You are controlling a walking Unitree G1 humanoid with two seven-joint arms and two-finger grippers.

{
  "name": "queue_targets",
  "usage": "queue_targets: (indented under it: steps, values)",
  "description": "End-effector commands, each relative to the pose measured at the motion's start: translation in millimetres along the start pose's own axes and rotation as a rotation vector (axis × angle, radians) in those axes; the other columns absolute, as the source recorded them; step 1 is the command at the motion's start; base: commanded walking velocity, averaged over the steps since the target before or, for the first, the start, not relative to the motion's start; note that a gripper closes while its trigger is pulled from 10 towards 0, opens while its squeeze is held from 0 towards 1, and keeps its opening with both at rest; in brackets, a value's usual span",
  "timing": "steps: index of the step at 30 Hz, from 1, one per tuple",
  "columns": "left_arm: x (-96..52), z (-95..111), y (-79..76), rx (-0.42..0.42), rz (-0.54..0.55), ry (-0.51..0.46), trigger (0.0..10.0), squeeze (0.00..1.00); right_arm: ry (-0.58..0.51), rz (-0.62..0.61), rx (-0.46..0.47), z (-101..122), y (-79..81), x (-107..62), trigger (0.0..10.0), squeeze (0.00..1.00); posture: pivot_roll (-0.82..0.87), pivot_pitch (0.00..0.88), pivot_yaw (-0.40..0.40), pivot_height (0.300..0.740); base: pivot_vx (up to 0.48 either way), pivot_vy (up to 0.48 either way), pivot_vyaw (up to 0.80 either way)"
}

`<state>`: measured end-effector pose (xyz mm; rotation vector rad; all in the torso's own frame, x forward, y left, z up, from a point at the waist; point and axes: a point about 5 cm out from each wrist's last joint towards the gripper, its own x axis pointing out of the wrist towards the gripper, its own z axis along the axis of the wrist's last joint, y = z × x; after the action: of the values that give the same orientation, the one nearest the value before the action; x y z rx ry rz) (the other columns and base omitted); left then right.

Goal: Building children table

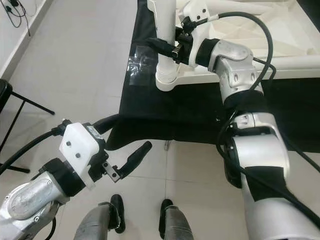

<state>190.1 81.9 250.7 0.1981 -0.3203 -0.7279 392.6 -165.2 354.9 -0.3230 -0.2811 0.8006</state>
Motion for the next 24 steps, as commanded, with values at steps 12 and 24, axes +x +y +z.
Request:
queue_targets:
  steps: [12,24]
  values:
    - [0.3,-3.2,-3.3,0.005,-0.030,-0.004,10.0,0.00,0.187,-0.247,0.138,-50.6,-5.8,-23.1,10.0,0.00,0.12,0.350,-0.028,0.740,0.000,0.000,0.00]
    - [-0.8,-4.7,-3.7,0.008,-0.043,-0.004,10.0,0.00,0.190,-0.376,0.218,-68.0,4.1,-38.2,10.0,0.00,0.12,0.337,-0.020,0.740,0.000,0.000,0.00]
